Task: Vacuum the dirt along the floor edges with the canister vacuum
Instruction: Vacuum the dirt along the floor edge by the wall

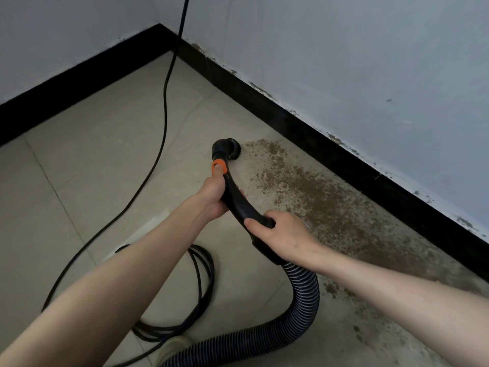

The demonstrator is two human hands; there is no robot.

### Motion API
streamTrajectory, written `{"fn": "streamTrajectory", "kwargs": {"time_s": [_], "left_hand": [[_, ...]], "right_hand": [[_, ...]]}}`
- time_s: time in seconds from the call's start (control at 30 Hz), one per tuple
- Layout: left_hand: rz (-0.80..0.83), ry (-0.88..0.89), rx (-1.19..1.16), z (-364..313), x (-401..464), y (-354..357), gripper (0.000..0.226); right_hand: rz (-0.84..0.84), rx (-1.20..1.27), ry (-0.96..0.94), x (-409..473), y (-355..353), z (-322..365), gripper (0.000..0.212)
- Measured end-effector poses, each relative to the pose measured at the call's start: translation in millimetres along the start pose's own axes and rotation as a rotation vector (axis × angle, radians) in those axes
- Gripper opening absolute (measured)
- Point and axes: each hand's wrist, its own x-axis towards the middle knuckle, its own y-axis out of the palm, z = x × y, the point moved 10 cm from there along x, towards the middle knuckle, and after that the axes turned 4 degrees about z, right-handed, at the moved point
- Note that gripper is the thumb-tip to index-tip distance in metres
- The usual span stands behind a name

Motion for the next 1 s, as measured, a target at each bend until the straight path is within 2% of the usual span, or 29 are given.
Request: {"fn": "streamTrajectory", "kwargs": {"time_s": [0.4, 0.77, 1.0], "left_hand": [[0.050, -0.011, 0.162, 0.5, 14.5, 51.0, 0.043], [0.094, 0.026, 0.410, 0.0, 22.3, 102.5, 0.048], [0.065, 0.051, 0.341, -5.8, 20.1, 92.4, 0.047]], "right_hand": [[-0.100, 0.065, 0.061, -8.4, -30.7, -20.0, 0.046], [-0.212, 0.111, 0.132, -16.3, -53.7, -50.0, 0.045], [-0.195, 0.101, 0.085, -15.4, -51.2, -36.1, 0.045]]}}
